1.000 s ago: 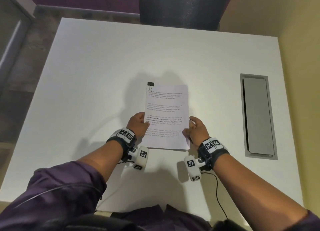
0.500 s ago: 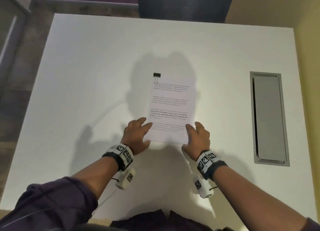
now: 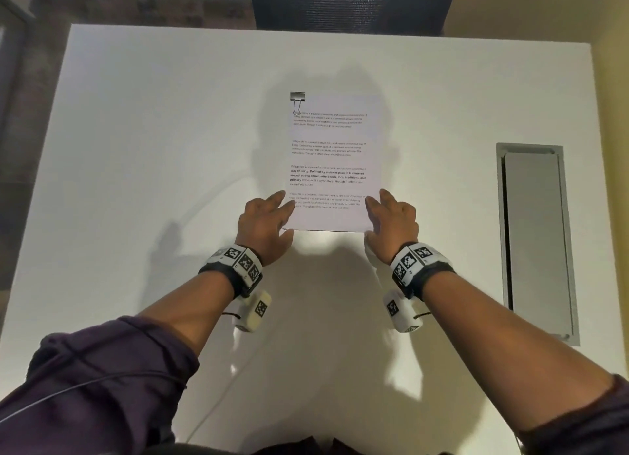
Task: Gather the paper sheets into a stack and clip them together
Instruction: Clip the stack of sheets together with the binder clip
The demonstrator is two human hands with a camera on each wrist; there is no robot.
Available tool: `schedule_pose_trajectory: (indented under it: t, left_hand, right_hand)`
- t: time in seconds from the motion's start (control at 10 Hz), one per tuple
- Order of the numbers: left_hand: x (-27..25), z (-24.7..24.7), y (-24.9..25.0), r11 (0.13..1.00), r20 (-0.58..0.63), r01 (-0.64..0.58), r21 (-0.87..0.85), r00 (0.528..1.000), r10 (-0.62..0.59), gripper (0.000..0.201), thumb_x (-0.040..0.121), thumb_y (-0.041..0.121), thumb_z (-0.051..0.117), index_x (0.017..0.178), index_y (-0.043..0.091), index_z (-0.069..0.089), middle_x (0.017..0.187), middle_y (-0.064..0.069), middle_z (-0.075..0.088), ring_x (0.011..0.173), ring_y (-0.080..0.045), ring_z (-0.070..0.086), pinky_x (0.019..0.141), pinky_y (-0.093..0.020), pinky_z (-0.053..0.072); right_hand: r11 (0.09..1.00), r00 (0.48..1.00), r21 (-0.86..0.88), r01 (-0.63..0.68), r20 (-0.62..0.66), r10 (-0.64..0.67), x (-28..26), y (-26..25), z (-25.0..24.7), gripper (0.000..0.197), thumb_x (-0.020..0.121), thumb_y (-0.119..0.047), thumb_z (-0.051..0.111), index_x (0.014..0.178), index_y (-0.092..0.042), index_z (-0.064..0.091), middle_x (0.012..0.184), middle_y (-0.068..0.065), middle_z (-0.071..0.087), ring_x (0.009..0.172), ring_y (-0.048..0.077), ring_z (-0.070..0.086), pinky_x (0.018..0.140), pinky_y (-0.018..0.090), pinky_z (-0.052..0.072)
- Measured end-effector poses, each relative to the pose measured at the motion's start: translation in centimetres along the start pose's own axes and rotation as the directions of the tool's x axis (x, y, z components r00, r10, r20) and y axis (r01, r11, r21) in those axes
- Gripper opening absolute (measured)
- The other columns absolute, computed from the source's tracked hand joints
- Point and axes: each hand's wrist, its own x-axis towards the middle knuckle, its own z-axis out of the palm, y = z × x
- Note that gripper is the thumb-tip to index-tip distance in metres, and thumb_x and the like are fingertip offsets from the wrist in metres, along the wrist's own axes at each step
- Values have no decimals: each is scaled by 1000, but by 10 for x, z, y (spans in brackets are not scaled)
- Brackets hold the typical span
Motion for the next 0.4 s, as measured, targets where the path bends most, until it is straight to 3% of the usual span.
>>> schedule_pose_trajectory:
  t: [0.2, 0.3, 0.4]
  left_hand:
    - [1, 0, 5, 1000, 9, 26, -14, 1000, -26, 59, 85, 32, 61, 141, 36, 42, 162, 11, 28, 133, -32, 33, 102, -48, 40]
    - [-6, -6, 11, 999, 29, 30, -24, 999, -29, 59, 85, 31, 58, 140, 32, 37, 162, 9, 25, 132, -32, 34, 98, -49, 42]
    - [-11, -13, 17, 998, 20, 12, -54, 1000, -11, 63, 82, 31, 59, 140, 29, 36, 159, 2, 25, 129, -36, 38, 96, -51, 46]
  right_hand:
    - [1000, 1000, 8, 24, -17, -24, 5, 2, 0, 51, 79, -20, 65, 126, -26, 45, 142, 0, 38, 121, 40, 39, 84, 42, 47]
    - [1000, 1000, 16, 2, 23, -2, -4, -1, -1, 62, 81, -21, 69, 136, -26, 42, 148, 2, 34, 126, 38, 37, 91, 44, 48]
    - [1000, 1000, 20, 4, -7, -4, -10, -4, -2, 59, 77, -22, 71, 129, -23, 44, 134, 6, 42, 118, 38, 45, 85, 44, 50]
